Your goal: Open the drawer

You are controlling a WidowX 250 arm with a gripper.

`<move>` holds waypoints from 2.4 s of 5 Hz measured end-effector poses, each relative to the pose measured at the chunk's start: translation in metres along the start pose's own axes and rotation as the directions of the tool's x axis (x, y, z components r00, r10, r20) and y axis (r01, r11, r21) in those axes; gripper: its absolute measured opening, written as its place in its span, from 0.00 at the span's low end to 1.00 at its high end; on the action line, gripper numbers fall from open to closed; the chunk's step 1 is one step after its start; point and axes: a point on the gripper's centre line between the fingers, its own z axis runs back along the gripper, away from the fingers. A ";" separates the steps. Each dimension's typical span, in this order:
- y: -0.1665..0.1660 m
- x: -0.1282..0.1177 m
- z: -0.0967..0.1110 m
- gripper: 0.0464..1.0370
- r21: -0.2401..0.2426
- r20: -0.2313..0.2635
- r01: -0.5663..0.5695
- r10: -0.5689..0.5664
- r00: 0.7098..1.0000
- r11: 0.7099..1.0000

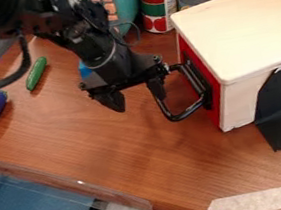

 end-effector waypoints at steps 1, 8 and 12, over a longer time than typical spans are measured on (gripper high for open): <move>-0.010 0.005 -0.009 0.96 0.001 0.016 -0.009 0.009 1.000 1.000; -0.004 -0.007 -0.037 0.14 0.054 0.013 -0.115 0.115 0.993 0.992; 0.021 -0.019 -0.009 0.11 0.091 0.020 -0.179 0.178 0.984 0.980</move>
